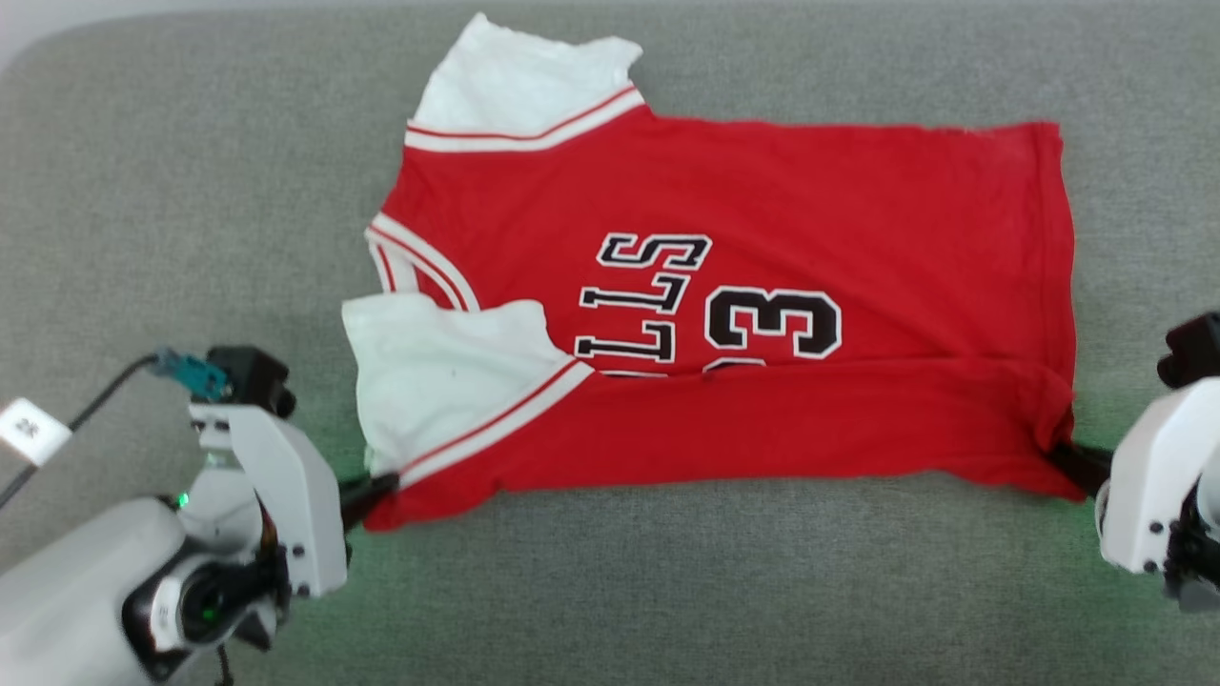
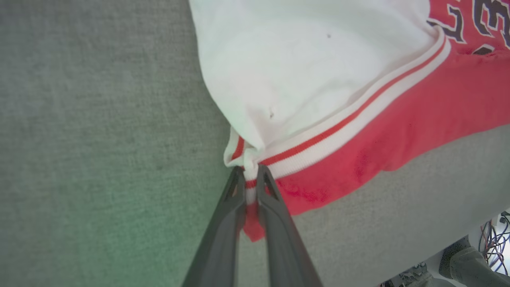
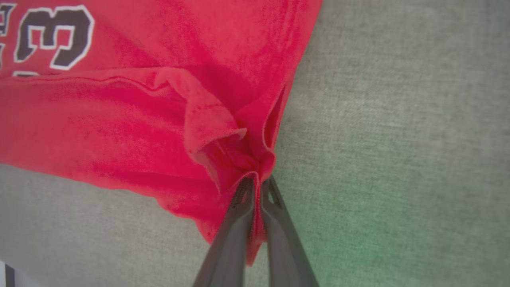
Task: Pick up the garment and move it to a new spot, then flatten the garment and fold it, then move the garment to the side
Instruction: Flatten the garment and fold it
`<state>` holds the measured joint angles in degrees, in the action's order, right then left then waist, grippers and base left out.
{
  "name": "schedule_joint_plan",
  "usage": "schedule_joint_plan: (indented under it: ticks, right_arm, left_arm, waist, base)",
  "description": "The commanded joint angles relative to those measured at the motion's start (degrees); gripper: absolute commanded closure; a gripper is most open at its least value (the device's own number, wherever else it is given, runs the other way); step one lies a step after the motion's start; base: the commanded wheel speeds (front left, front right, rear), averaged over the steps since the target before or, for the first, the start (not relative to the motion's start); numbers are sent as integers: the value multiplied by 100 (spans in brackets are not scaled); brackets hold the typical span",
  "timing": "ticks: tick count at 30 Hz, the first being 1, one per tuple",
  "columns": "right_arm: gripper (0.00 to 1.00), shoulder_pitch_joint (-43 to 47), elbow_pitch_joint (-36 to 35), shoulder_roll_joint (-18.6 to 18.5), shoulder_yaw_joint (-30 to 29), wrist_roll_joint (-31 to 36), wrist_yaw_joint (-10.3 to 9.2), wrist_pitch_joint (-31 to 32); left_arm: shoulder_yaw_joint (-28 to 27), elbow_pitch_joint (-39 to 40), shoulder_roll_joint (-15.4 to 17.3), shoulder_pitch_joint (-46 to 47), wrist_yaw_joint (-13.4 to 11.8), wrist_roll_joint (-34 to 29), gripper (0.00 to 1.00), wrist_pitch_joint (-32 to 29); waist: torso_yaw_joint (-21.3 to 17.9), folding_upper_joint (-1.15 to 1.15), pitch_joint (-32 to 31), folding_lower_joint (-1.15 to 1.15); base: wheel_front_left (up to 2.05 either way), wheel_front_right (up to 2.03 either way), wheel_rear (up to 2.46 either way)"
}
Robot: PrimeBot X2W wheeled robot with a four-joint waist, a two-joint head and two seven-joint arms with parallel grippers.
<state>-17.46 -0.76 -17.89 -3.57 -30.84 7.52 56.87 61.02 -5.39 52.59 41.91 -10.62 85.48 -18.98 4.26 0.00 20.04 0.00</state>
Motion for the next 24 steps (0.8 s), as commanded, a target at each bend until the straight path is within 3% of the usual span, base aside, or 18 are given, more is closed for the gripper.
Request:
schedule_joint_plan:
  ticks: [1, 9, 15, 16, 17, 18, 19, 20, 21, 22, 24]
  right_arm:
    - [100, 155, -101, -36, -61, -46, -5, 81]
    - [100, 810, -745, -125, -343, -162, -5, 474]
    - [100, 1010, -818, -83, -427, -159, -5, 457]
    - [100, 990, -787, -66, -417, -167, -5, 404]
    - [100, 974, -752, -61, -402, -152, -5, 372]
    - [100, 954, -727, -62, -377, -125, -5, 341]
    - [61, 916, -702, -67, -353, -102, -5, 286]
    - [52, 896, -669, -65, -326, -85, -5, 251]
    - [10, 888, -640, -64, -295, -64, -5, 206]
    - [0, 863, -621, -46, -284, -47, -5, 164]
    - [0, 831, -624, -58, -256, -23, -5, 99]
  left_arm:
    - [48, 132, 78, -144, -98, 43, 100, -52]
    - [49, 1027, 592, -409, -676, 132, 100, -106]
    - [108, 1242, 626, -608, -868, 239, 100, -103]
    - [135, 1228, 597, -628, -878, 243, 95, -129]
    - [130, 1203, 565, -629, -882, 247, 68, -122]
    - [116, 1166, 530, -633, -878, 268, 56, -97]
    - [116, 1120, 501, -641, -876, 265, 53, -87]
    - [119, 1091, 482, -642, -875, 268, 28, -84]
    - [107, 1059, 459, -624, -890, 259, 0, -75]
    - [91, 1038, 450, -598, -907, 264, 0, -75]
    - [69, 1047, 496, -514, -947, 205, 0, -96]
  waist:
    - [-16, 0, -96, 0]
    - [16, 0, -239, 0]
    - [6, 0, -225, 0]
    - [2, 0, -222, 0]
    - [-2, 0, -219, 0]
    - [-7, 0, -216, 0]
    - [-14, 0, -214, 0]
    - [-21, 0, -214, 0]
    - [-28, 0, -218, 0]
    - [-37, 0, -226, 0]
    - [-58, 0, -247, 0]
  base:
    - [0, 0, 0]
    - [0, 0, 0]
    - [0, 0, 0]
    - [0, 0, 0]
    - [0, 0, 0]
    - [0, 0, 0]
    - [0, 0, 0]
    - [0, 0, 0]
    - [0, 0, 0]
    - [0, 0, 0]
    - [0, 0, 0]
